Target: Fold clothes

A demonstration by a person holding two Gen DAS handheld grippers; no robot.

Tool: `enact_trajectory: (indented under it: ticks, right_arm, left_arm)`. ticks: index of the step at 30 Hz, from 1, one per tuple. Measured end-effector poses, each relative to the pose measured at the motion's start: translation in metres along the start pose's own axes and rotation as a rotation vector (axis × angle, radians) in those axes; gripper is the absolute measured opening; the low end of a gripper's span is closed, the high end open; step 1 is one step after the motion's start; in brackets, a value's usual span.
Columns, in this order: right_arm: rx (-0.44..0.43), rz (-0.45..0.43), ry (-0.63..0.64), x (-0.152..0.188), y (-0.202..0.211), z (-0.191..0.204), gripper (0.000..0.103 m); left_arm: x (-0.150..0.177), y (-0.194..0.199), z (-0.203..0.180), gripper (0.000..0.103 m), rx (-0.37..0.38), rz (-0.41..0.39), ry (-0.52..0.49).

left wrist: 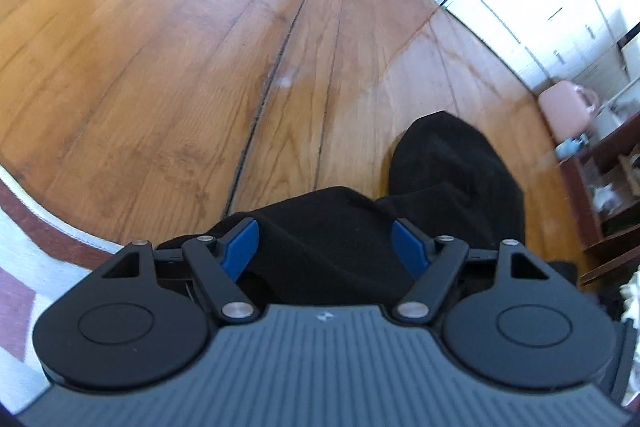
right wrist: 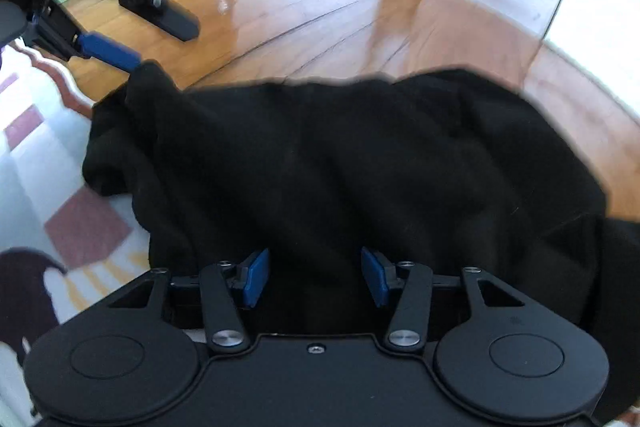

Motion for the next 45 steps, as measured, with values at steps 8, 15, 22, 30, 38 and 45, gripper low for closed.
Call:
enact_trajectory:
  ticks: [8, 15, 22, 30, 38, 45]
  right_arm:
    - [-0.068, -0.174, -0.273, -0.01, 0.032, -0.043, 0.005]
    - [-0.319, -0.478, -0.591, -0.039, 0.098, -0.078, 0.005]
    - [-0.362, -0.52, -0.539, -0.04, 0.132, -0.069, 0.005]
    - [-0.556, -0.566, -0.411, -0.057, 0.158, -0.05, 0.006]
    - [-0.089, -0.358, -0.474, -0.015, 0.162, -0.099, 0.059]
    - [0.029, -0.1, -0.607, 0.049, 0.137, -0.11, 0.071]
  left_arm:
    - [-0.002, -0.005, -0.034, 0.073, 0.008, -0.052, -0.112]
    - [0.002, 0.008, -0.073, 0.075, 0.08, -0.135, -0.28]
    - [0.046, 0.042, -0.141, 0.085, 0.181, -0.254, -0.697]
    - [0.063, -0.003, -0.166, 0.007, -0.046, -0.32, -0.816]
    - [-0.025, 0.047, -0.089, 0.004, -0.143, -0.456, -0.368]
    - [-0.048, 0.055, -0.058, 0.004, -0.221, -0.506, -0.255]
Point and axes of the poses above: each gripper's, at about its wrist camera, not at the fingertips, and y roughly against the way its jaws point, z to its left, x to its underside, the point moved 8 cm from there along -y, roughly the way its jaws point, and after that the axes turned 12 degrees about -x, right-handed, at the moved point
